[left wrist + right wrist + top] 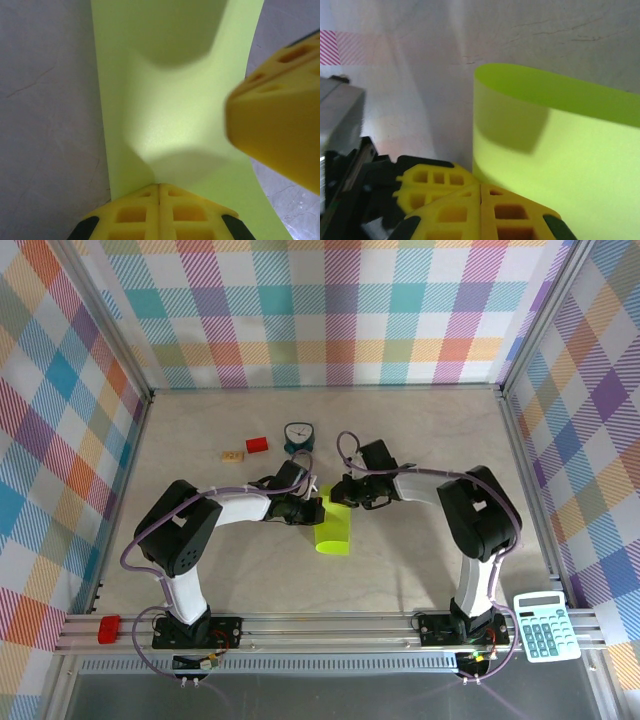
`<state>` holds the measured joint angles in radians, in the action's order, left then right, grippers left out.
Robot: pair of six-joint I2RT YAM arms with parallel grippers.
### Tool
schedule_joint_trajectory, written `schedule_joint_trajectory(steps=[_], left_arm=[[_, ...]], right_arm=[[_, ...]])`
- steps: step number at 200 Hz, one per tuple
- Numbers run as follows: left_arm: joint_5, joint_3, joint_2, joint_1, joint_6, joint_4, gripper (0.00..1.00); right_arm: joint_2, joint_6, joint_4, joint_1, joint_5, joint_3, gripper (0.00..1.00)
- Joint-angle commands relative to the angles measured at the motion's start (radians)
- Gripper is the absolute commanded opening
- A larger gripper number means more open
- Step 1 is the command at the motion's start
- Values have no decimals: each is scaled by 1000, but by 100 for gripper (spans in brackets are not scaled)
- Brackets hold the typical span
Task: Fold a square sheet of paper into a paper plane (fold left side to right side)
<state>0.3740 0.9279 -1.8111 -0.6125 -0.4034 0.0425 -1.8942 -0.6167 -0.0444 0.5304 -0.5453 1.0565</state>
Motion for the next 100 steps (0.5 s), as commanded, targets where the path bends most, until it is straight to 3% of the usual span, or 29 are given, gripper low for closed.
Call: schedule_joint_trajectory(steps=[1,100], left_arm=[[-18,-35,-27,-1,-9,42,4],[8,-46,-23,-3,-5,45,4]], right_arm=[[-37,-5,20,11,-38,39,0],[-149,33,-133,20,92,78,0]])
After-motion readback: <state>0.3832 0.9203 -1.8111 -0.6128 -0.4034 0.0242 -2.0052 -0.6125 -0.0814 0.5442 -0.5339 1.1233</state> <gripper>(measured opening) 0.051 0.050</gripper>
